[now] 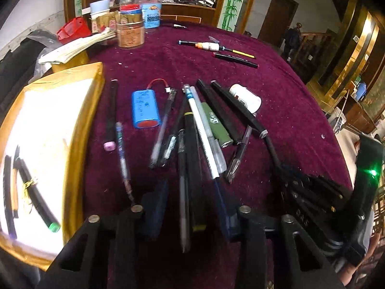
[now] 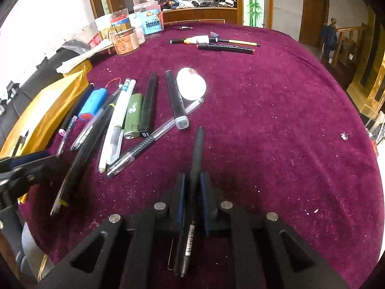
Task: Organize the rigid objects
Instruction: 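Grasp a black pen with the right tool while the left grasps a black marker, then carry both black pens into the tray and open both tools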
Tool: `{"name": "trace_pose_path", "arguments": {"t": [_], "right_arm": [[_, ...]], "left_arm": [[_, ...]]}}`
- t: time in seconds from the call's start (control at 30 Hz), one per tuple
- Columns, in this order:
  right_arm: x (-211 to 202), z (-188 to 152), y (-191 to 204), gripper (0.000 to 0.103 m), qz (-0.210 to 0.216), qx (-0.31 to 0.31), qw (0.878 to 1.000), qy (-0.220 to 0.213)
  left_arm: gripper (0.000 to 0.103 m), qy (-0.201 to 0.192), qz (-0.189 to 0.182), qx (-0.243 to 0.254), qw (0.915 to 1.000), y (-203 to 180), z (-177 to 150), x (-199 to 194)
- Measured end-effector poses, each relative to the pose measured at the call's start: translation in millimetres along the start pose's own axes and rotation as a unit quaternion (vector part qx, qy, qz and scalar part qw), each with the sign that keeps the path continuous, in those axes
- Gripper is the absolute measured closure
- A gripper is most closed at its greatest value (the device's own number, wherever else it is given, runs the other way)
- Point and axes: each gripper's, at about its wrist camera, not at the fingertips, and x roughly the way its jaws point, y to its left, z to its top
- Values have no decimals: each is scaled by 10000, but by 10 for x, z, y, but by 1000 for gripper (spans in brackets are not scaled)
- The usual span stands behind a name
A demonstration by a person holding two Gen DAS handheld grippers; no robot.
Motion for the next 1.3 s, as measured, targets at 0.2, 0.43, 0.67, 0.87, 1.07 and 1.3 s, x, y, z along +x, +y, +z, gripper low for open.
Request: {"name": "trace_pose_path", "arguments": {"t": [0.2, 0.43, 0.67, 0.87, 1.07, 1.3], "right_arm": [[7, 9, -21, 89, 74, -1, 10000, -15], [2, -10, 11, 89, 30, -41, 10000, -44], [-1, -9, 7, 89, 17, -41, 10000, -58], [0, -6, 18, 92, -29, -7, 10000, -73], [-58, -12, -87, 94, 183, 310, 9992, -178], [-161, -7, -423, 94, 777, 1391, 9871, -184]], "left_arm": [[76, 299, -36, 74, 9995, -91, 73, 248], [86, 262, 156, 208, 9993, -115, 64, 262], [86, 288, 447, 334, 9980, -198, 137, 373], [87, 56, 326, 234, 9992, -201, -18, 256], [88, 115, -539, -452, 9975, 15, -97, 86], [88, 206, -1127, -846, 9898, 148, -247, 4]]}}
